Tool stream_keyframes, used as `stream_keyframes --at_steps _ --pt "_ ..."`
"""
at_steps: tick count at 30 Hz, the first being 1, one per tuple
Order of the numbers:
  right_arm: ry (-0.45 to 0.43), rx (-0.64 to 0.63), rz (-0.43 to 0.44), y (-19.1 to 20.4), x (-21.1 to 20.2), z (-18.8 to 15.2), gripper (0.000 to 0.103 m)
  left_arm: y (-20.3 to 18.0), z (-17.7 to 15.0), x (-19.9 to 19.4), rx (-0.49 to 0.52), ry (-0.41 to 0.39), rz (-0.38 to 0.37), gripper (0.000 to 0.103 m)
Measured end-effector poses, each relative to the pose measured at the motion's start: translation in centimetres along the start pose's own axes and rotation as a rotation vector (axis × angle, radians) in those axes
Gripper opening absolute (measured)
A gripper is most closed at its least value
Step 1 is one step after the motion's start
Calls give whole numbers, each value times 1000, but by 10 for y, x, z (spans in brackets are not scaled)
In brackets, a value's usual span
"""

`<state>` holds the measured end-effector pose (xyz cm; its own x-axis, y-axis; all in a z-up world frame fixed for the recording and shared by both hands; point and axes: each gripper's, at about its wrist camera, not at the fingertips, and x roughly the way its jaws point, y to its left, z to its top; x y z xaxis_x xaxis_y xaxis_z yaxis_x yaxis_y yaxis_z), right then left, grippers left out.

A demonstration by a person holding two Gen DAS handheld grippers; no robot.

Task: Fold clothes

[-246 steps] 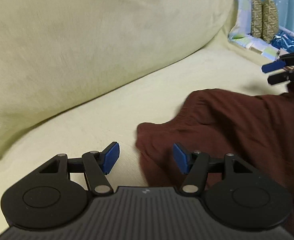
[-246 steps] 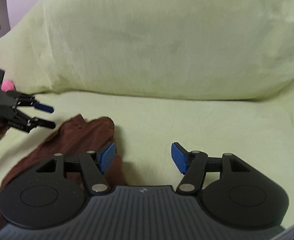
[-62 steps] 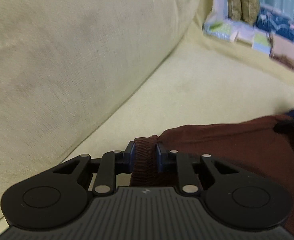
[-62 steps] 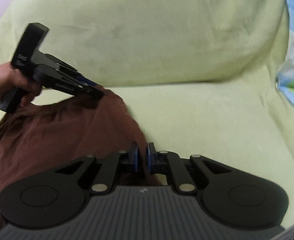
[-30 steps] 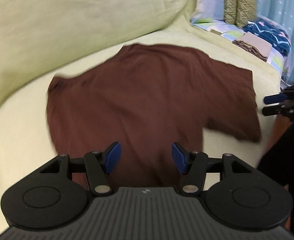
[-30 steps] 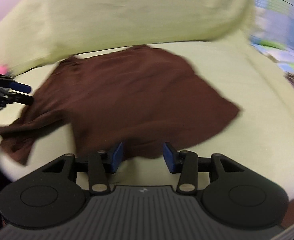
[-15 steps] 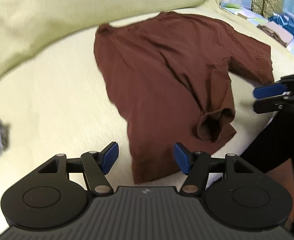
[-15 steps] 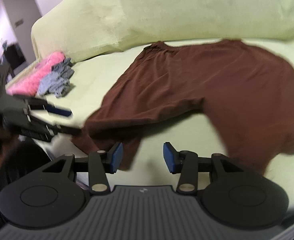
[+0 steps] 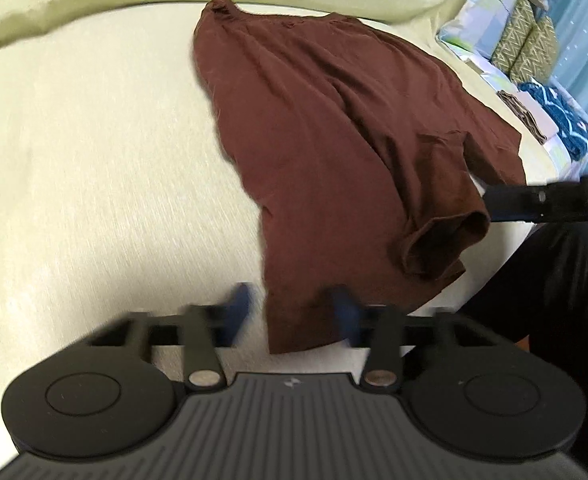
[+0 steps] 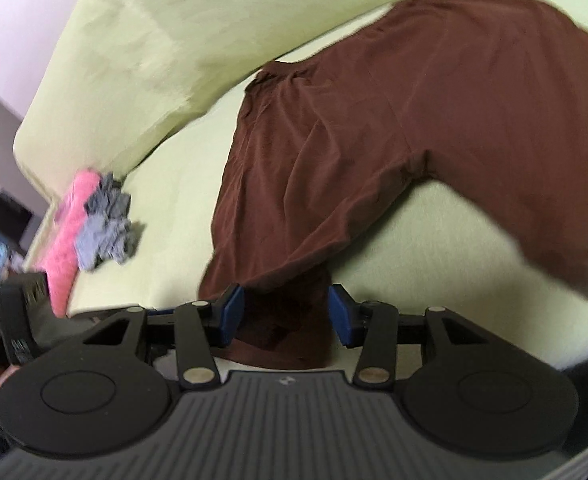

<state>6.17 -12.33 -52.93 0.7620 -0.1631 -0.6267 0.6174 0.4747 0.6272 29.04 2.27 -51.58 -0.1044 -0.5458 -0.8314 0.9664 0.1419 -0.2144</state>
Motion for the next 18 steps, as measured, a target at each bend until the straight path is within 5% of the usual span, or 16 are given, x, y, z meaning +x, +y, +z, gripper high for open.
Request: stream_keyframes --at_steps 6,9,18 --pt "29 60 -11 5 19 2 40 -1 -5 3 -10 -21 -30 5" --pt "47 80 -3 0 19 0 1 0 -6 0 -5 -32 -27 3" --pt "-11 73 -107 -48 -44 -21 1 -3 -10 -42 39 -59 47 2"
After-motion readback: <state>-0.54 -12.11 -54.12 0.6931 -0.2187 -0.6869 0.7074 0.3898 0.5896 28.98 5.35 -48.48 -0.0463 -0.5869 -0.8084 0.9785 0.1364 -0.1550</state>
